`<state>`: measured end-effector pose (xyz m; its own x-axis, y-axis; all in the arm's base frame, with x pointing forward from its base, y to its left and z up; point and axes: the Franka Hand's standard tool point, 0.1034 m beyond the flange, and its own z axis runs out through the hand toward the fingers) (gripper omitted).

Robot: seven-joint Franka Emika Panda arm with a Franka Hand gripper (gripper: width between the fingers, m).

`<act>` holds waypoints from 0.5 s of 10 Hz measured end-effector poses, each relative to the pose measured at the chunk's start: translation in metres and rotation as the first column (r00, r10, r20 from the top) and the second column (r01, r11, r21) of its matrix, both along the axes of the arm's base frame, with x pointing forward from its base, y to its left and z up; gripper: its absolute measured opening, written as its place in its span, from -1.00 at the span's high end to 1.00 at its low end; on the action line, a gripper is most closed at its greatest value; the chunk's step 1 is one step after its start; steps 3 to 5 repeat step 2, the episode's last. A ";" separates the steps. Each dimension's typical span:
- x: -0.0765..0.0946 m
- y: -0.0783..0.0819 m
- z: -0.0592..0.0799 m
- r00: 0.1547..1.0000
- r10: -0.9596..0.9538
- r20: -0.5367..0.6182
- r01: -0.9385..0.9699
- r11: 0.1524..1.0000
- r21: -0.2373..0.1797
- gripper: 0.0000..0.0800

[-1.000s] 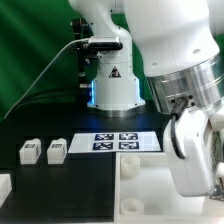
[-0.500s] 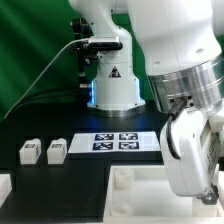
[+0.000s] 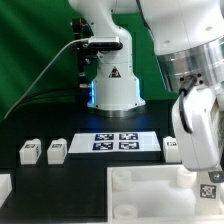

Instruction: Assemble one leg

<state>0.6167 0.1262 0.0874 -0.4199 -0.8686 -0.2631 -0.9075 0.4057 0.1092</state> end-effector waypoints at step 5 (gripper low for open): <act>0.000 0.000 -0.001 1.000 0.000 -0.001 0.000 1.000 0.000 -0.62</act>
Offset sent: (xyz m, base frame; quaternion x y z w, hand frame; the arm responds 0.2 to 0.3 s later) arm 0.0000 0.0000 0.0000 0.0000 0.0000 0.0000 1.0000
